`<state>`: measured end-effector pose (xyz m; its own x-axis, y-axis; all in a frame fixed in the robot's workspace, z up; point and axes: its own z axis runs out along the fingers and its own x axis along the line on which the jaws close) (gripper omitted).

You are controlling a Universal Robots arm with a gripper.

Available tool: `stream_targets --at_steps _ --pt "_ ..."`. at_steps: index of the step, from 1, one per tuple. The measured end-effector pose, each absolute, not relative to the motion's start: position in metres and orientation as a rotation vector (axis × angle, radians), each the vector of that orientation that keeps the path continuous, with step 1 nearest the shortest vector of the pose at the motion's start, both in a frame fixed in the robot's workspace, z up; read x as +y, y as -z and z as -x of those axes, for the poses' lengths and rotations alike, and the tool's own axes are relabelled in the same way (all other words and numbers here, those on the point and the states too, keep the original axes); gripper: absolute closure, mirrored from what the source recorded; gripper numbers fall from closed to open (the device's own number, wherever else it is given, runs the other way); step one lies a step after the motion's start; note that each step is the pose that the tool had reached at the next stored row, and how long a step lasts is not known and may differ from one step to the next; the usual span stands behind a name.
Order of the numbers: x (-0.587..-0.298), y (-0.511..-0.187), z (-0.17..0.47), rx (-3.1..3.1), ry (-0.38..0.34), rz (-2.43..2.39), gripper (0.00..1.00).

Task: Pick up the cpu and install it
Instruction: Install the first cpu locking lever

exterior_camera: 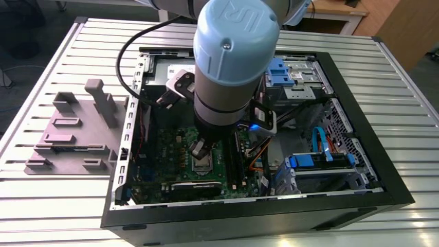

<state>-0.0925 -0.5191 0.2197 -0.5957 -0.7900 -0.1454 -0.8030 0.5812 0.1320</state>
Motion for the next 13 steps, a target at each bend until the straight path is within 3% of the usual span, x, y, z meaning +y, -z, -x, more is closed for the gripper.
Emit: stream_targets --at_steps 13 --pt "-0.5205 -0.2156 0.0894 2.75 -0.279 1.333 0.89"
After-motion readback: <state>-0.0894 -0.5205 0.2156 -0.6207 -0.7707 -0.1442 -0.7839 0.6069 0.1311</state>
